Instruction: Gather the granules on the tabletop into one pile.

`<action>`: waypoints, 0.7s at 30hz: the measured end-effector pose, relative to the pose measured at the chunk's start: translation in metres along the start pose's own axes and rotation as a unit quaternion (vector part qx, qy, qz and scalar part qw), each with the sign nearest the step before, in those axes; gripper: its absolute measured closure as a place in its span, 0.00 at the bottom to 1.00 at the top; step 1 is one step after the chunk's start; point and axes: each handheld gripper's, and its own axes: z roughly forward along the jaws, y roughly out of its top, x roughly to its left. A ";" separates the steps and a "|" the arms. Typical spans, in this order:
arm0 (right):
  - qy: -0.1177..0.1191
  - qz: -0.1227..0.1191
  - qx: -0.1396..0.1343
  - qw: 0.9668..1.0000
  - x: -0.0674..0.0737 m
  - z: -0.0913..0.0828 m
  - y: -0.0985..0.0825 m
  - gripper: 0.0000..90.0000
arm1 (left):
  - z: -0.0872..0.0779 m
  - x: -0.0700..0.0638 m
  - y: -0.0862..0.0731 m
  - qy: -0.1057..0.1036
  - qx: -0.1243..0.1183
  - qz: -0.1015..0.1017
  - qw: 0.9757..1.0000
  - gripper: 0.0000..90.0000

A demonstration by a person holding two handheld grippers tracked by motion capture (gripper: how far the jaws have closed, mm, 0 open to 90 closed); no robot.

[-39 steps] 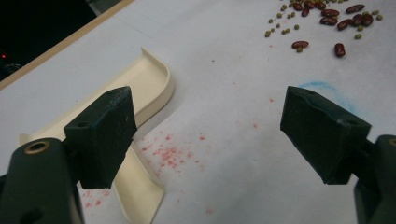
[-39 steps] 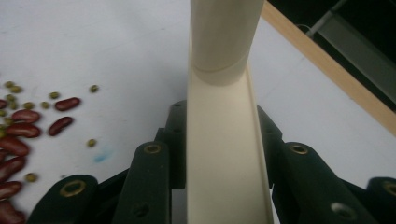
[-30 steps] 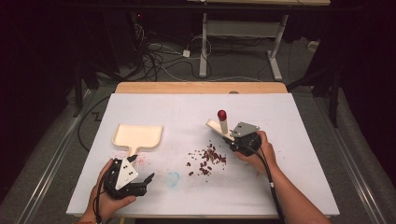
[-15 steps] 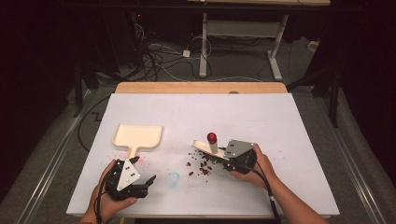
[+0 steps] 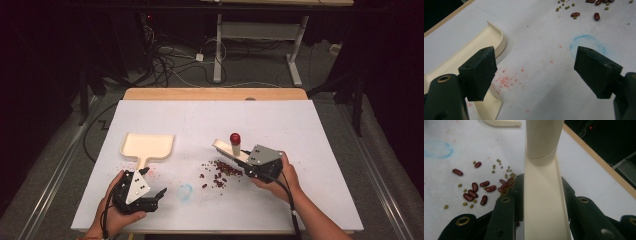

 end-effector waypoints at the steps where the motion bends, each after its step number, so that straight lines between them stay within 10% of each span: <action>1: -0.001 0.008 -0.009 1.000 -0.001 -0.005 0.001 0.75 | 0.000 0.000 0.000 0.001 0.001 0.000 1.000 0.20; 11: 0.077 0.042 -0.042 0.995 0.029 -0.038 0.018 0.75 | -0.003 0.002 -0.001 0.019 -0.007 -0.002 1.000 0.20; 21: 0.160 0.036 -0.024 0.986 0.074 -0.020 0.029 0.75 | -0.009 0.006 -0.001 0.026 -0.024 -0.015 0.999 0.20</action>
